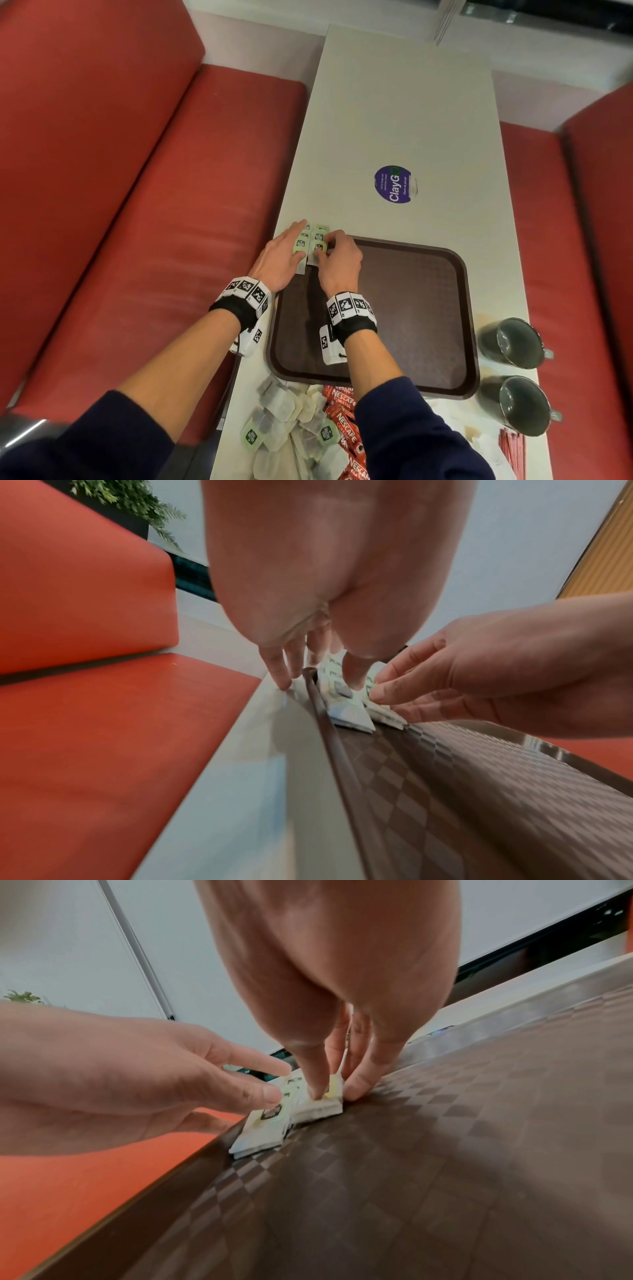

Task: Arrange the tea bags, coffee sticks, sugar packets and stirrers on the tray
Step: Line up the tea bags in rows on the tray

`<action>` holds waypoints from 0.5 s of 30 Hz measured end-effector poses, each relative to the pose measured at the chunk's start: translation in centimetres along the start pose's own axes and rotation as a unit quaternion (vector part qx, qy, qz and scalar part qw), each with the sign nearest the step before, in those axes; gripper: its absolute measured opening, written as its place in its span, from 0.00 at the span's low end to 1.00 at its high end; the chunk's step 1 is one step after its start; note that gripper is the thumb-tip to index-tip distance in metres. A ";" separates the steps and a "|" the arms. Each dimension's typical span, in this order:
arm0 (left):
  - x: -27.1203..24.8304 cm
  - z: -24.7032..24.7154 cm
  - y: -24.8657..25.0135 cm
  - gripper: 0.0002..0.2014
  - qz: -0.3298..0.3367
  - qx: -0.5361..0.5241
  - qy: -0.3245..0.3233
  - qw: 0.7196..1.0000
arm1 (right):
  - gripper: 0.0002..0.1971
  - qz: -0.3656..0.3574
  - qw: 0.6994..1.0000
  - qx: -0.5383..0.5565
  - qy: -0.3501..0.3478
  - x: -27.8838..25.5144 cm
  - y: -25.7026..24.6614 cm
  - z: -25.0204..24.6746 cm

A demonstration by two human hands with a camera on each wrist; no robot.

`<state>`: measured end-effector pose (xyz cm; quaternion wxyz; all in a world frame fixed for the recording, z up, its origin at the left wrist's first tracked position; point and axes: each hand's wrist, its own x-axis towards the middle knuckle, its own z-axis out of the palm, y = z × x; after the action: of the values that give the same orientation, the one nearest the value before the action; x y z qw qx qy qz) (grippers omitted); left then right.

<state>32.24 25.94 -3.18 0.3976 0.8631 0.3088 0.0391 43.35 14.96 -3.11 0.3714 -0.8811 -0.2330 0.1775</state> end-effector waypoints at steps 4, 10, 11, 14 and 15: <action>-1.6 -0.9 0.9 0.35 -0.012 -0.022 0.040 0.999 | 0.12 0.001 1.000 -0.006 0.004 -0.8 -0.8 -1.8; -9.0 -3.4 4.1 0.14 0.023 -0.085 0.120 0.989 | 0.08 -0.035 0.998 0.044 0.007 -5.4 -2.5 -7.9; -10.8 -3.7 4.7 0.11 0.022 -0.102 0.122 0.987 | 0.06 -0.043 0.998 0.052 0.002 -6.9 -2.8 -8.9; -16.3 -4.4 6.4 0.06 0.006 -0.140 0.112 0.984 | 0.02 -0.063 0.995 0.078 -0.012 -11.5 -3.6 -11.7; -18.2 -4.6 6.9 0.06 0.006 -0.148 0.109 0.983 | 0.02 -0.070 0.994 0.082 -0.019 -13.0 -3.6 -12.3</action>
<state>19.63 15.32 8.04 0.4844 0.7875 0.3356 0.1804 37.56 3.10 9.51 0.4493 -0.8256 -0.2862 0.1861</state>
